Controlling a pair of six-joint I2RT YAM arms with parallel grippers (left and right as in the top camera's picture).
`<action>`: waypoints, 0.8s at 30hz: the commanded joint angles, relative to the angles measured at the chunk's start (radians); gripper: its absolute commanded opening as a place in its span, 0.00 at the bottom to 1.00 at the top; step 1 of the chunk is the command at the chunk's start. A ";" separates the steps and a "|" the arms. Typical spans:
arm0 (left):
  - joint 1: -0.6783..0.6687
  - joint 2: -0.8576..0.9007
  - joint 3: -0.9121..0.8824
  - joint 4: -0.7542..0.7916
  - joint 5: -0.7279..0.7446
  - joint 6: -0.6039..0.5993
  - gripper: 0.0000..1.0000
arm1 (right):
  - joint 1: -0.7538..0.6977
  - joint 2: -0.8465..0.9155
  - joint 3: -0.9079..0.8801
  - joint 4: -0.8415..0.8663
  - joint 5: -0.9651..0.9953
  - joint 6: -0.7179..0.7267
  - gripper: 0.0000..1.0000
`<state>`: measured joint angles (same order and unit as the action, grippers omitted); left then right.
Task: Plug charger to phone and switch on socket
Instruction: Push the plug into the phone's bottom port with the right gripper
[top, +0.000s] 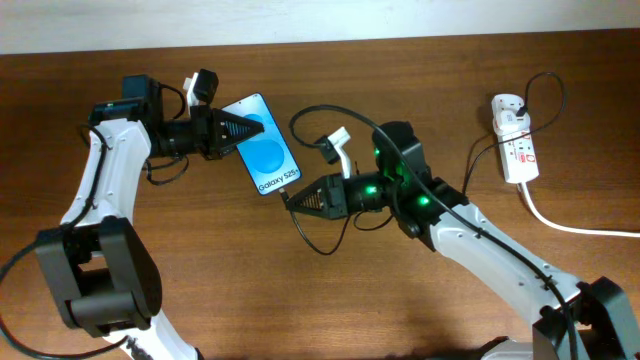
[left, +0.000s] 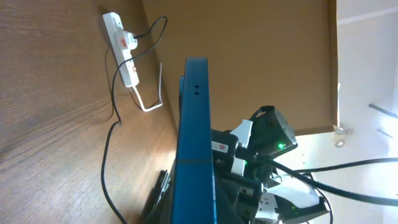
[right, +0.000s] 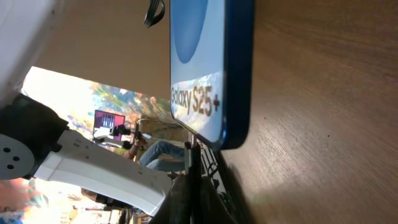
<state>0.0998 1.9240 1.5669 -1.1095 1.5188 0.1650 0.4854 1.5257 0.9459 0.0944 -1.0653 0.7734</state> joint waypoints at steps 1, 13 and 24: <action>-0.006 -0.023 0.003 -0.010 0.049 0.016 0.00 | -0.023 0.008 0.008 0.016 0.045 -0.017 0.04; -0.045 -0.023 0.003 -0.036 0.049 0.016 0.00 | -0.023 0.008 0.008 0.054 0.066 -0.016 0.04; -0.132 -0.023 0.003 -0.037 0.048 0.016 0.00 | -0.051 0.008 0.008 0.089 0.075 -0.012 0.04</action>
<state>0.0463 1.9240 1.5719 -1.1175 1.5280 0.1799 0.4706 1.5261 0.9268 0.1360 -1.1164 0.7746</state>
